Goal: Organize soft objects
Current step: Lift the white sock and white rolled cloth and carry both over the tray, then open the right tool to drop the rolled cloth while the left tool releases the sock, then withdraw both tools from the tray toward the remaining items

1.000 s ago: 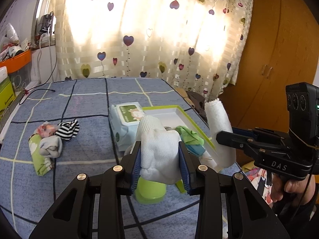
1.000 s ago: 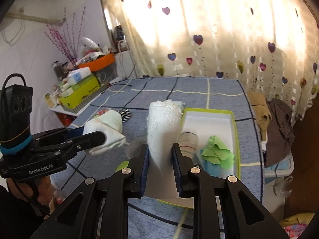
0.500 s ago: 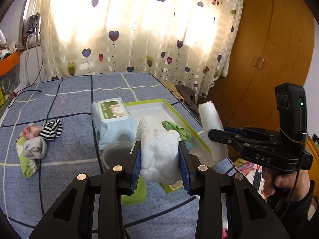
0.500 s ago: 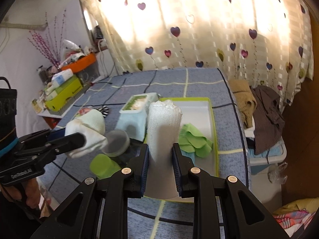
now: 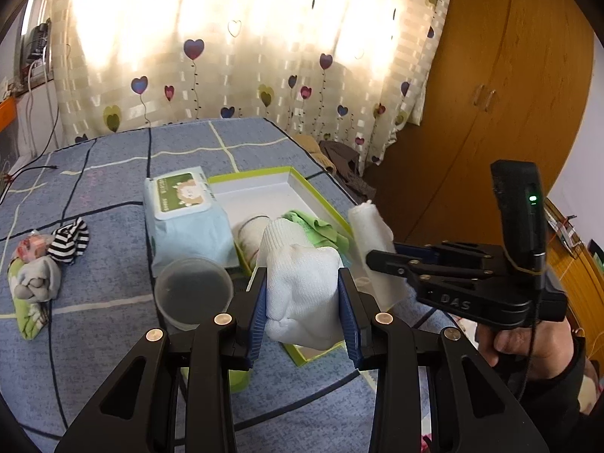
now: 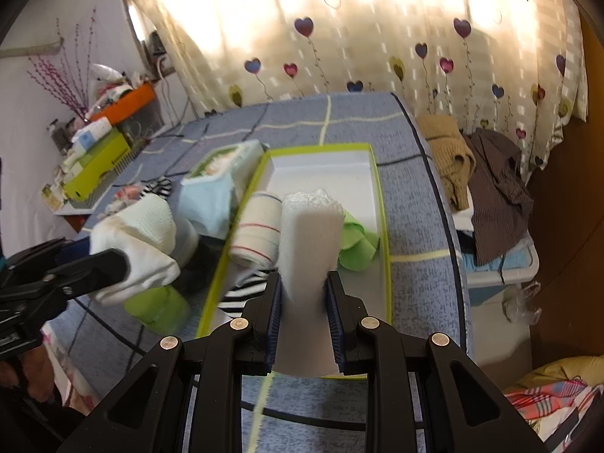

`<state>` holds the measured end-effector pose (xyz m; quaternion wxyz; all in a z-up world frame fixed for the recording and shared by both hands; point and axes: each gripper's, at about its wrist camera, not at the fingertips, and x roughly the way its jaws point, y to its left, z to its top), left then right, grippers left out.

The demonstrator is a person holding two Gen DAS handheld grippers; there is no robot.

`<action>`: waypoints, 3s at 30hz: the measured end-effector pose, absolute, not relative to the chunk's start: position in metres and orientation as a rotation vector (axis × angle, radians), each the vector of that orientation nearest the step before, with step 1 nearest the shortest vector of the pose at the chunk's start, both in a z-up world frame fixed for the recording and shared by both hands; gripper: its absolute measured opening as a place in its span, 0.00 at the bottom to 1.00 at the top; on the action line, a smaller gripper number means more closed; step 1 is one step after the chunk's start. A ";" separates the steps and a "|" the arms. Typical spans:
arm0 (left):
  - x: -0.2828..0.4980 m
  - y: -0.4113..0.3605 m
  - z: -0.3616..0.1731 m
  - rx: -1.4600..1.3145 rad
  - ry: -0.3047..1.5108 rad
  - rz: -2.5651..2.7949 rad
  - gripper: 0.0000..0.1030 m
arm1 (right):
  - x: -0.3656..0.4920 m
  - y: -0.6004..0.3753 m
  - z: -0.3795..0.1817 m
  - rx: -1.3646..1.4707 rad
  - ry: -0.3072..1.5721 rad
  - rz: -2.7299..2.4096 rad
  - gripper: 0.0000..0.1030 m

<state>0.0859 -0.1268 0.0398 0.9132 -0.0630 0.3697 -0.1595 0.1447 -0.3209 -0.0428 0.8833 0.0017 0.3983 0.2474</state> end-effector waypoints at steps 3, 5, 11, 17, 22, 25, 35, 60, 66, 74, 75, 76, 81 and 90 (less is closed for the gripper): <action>0.090 -0.132 0.037 -0.125 0.775 -0.335 0.35 | 0.152 -0.322 -0.054 0.002 0.858 0.503 0.21; 0.093 -0.135 0.034 -0.122 0.784 -0.337 0.35 | 0.156 -0.322 -0.061 -0.002 0.875 0.498 0.21; 0.101 -0.141 0.026 -0.118 0.810 -0.345 0.35 | 0.173 -0.320 -0.082 -0.027 0.919 0.475 0.21; 0.109 -0.146 0.019 -0.113 0.833 -0.348 0.35 | 0.188 -0.318 -0.086 -0.041 0.915 0.460 0.21; 0.116 -0.150 0.013 -0.113 0.851 -0.350 0.35 | 0.200 -0.314 -0.085 -0.062 0.907 0.452 0.22; 0.121 -0.152 0.008 -0.112 0.864 -0.353 0.35 | 0.201 -0.316 -0.084 -0.060 0.907 0.452 0.30; 0.134 -0.169 -0.012 -0.093 0.928 -0.402 0.35 | 0.182 -0.332 -0.068 -0.032 0.848 0.443 0.42; 0.124 -0.167 -0.004 -0.147 0.920 -0.479 0.45 | 0.143 -0.342 -0.048 -0.017 0.794 0.456 0.42; 0.110 -0.151 0.014 -0.173 0.863 -0.460 0.45 | 0.129 -0.323 -0.050 -0.043 0.804 0.501 0.42; 0.103 -0.128 0.021 -0.214 0.832 -0.421 0.45 | 0.135 -0.294 -0.078 -0.122 0.882 0.504 0.42; 0.103 -0.125 0.022 -0.219 0.829 -0.420 0.45 | 0.138 -0.296 -0.079 -0.116 0.883 0.488 0.41; 0.102 -0.123 0.021 -0.224 0.825 -0.416 0.45 | 0.140 -0.298 -0.080 -0.112 0.882 0.480 0.38; 0.102 -0.113 0.023 -0.250 0.809 -0.402 0.45 | 0.152 -0.301 -0.078 -0.111 0.861 0.442 0.30; 0.097 -0.095 0.026 -0.237 0.796 -0.313 0.45 | 0.156 -0.295 -0.068 -0.088 0.842 0.455 0.30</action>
